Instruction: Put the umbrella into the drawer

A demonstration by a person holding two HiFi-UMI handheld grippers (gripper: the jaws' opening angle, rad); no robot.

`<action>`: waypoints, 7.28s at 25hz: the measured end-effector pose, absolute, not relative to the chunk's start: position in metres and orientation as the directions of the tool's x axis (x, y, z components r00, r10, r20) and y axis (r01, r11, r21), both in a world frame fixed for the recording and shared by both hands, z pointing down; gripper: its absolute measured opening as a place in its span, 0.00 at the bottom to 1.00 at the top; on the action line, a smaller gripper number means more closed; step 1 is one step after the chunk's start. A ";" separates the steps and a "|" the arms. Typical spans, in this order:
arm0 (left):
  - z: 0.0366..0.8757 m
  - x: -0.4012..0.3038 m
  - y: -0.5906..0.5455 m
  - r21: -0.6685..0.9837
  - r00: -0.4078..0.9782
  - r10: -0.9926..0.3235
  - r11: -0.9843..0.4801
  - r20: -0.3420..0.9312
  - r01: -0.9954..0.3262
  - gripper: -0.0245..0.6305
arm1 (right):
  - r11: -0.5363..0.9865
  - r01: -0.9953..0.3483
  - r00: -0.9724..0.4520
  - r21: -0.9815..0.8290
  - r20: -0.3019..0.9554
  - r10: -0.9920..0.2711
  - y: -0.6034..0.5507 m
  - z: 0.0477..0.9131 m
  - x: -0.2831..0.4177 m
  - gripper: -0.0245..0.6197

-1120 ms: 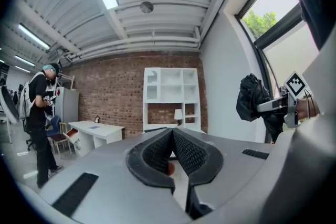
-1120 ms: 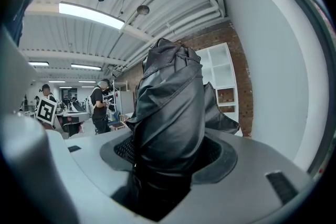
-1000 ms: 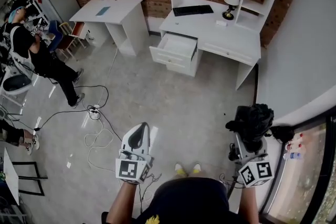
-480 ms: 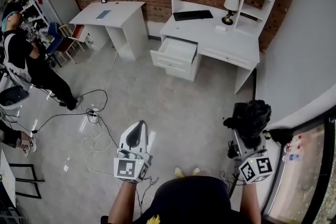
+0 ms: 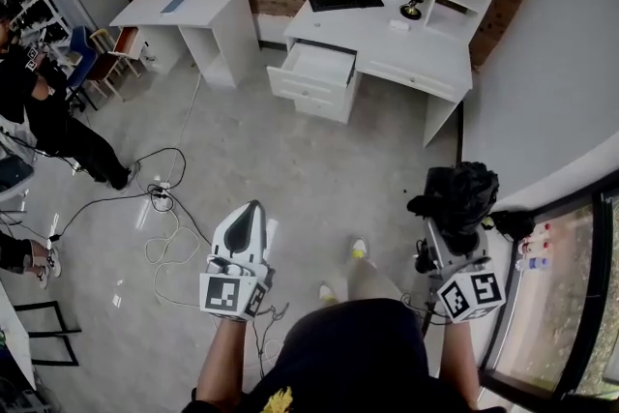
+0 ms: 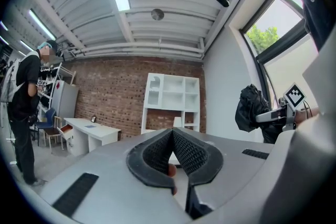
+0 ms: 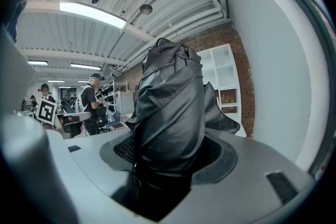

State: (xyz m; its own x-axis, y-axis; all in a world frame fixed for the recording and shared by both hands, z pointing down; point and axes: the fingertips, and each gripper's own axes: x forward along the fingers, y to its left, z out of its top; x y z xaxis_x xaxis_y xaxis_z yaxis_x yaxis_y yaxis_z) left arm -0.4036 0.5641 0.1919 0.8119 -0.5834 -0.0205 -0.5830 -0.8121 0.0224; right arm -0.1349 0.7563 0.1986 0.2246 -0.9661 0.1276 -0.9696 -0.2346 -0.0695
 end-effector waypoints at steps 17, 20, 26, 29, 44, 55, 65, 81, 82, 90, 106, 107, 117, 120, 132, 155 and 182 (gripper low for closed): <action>0.210 -0.347 0.496 0.012 0.830 -0.557 -0.830 0.012 -0.558 0.06 | -0.257 -0.963 0.246 -0.085 0.122 -0.962 0.686 0.210 -0.083 0.44; 0.214 -0.327 0.472 0.010 0.823 -0.566 -0.824 0.034 -0.567 0.06 | -0.246 -0.963 0.231 -0.112 0.129 -0.964 0.660 0.218 -0.061 0.44; 0.208 -0.254 0.405 -0.013 0.814 -0.577 -0.816 0.059 -0.578 0.06 | -0.213 -0.966 0.194 -0.146 0.133 -0.972 0.579 0.221 0.012 0.44; 0.204 -0.211 0.366 -0.030 0.805 -0.589 -0.808 0.068 -0.588 0.06 | -0.191 -0.970 0.170 -0.151 0.142 -0.975 0.535 0.223 0.055 0.44; 0.170 -0.089 0.250 -0.059 0.743 -0.667 -0.745 0.053 -0.665 0.06 | -0.060 -0.978 0.036 -0.202 0.120 -0.992 0.365 0.221 0.178 0.44; 0.190 -0.068 0.194 -0.020 0.757 -0.651 -0.759 0.055 -0.651 0.06 | -0.072 -0.980 0.045 -0.183 0.143 -0.989 0.321 0.231 0.193 0.44; 0.199 -0.050 0.074 0.003 0.783 -0.620 -0.784 0.053 -0.621 0.06 | -0.080 -0.982 0.048 -0.172 0.183 -0.982 0.205 0.224 0.200 0.44; 0.206 -0.041 -0.091 0.069 0.823 -0.562 -0.820 0.088 -0.568 0.06 | -0.023 -0.991 -0.018 -0.132 0.302 -0.953 0.037 0.225 0.171 0.44; 0.208 -0.039 -0.097 0.071 0.818 -0.569 -0.816 0.086 -0.574 0.06 | -0.021 -0.990 -0.023 -0.141 0.307 -0.952 0.031 0.230 0.174 0.44; 0.242 -0.038 -0.127 0.119 0.755 -0.637 -0.747 0.154 -0.654 0.06 | 0.076 -0.979 -0.139 -0.190 0.345 -0.928 -0.013 0.248 0.185 0.44; 0.351 -0.029 -0.149 0.050 0.639 -0.734 -0.647 0.230 -0.761 0.06 | 0.308 -0.931 -0.364 -0.196 0.469 -0.805 -0.085 0.360 0.159 0.44; 0.358 -0.028 -0.150 0.052 0.633 -0.738 -0.640 0.234 -0.766 0.06 | 0.310 -0.931 -0.366 -0.194 0.488 -0.793 -0.089 0.371 0.159 0.44; 0.435 -0.009 -0.135 0.122 0.636 -0.703 -0.635 0.319 -0.763 0.06 | 0.321 -0.919 -0.392 -0.227 0.608 -0.691 -0.115 0.475 0.147 0.44; 0.455 0.002 -0.134 0.135 0.628 -0.704 -0.623 0.331 -0.770 0.06 | 0.341 -0.920 -0.381 -0.193 0.643 -0.665 -0.122 0.503 0.149 0.44; 0.523 -0.006 -0.157 0.170 0.568 -0.731 -0.549 0.379 -0.819 0.06 | 0.362 -0.904 -0.409 -0.227 0.703 -0.582 -0.144 0.600 0.131 0.44; 0.596 -0.008 -0.188 0.259 0.530 -0.759 -0.463 0.378 -0.848 0.06 | 0.314 -0.917 -0.373 -0.247 0.808 -0.456 -0.171 0.771 0.135 0.44; 0.625 -0.015 -0.194 0.275 0.481 -0.778 -0.399 0.403 -0.875 0.06 | 0.399 -0.915 -0.226 -0.062 0.898 -0.377 -0.175 0.838 0.124 0.45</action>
State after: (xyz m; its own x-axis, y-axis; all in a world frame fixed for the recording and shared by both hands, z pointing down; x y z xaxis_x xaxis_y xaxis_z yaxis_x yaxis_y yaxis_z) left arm -0.0151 -0.1938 0.6249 0.4814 -0.7784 0.4030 -0.8749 -0.3986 0.2752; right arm 0.1240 -0.1751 0.8383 -0.2255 -0.3774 0.8982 -0.9148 0.3990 -0.0621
